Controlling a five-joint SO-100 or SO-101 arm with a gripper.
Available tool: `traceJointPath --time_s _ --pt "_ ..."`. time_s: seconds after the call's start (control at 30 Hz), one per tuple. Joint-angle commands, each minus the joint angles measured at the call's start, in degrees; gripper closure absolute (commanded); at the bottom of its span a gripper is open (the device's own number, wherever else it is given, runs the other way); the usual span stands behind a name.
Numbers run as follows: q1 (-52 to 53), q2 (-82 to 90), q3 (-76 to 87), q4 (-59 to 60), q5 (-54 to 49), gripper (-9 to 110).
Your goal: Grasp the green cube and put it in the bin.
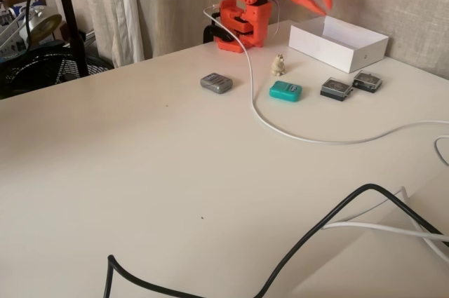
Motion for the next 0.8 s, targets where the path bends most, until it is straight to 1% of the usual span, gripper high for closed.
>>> traceJointPath --time_s 0.0,0.07,0.13,0.27,0.4,0.53,0.6,0.77 --pt "-0.4 -10.7 -14.6 -1.7 3.7 91" --pt "-0.1 -16.9 -22.3 -0.6 6.7 90" --pt "1.0 -22.3 -29.2 1.8 10.5 86" --pt "3.9 -31.6 -39.3 10.8 18.3 82" --pt "6.9 -41.2 -50.3 21.6 27.8 74" --pt "10.7 -50.7 -62.8 28.8 33.8 71" --pt "13.0 -53.7 -65.5 30.0 35.9 70" --pt "20.0 -58.3 -62.9 28.9 36.5 70"
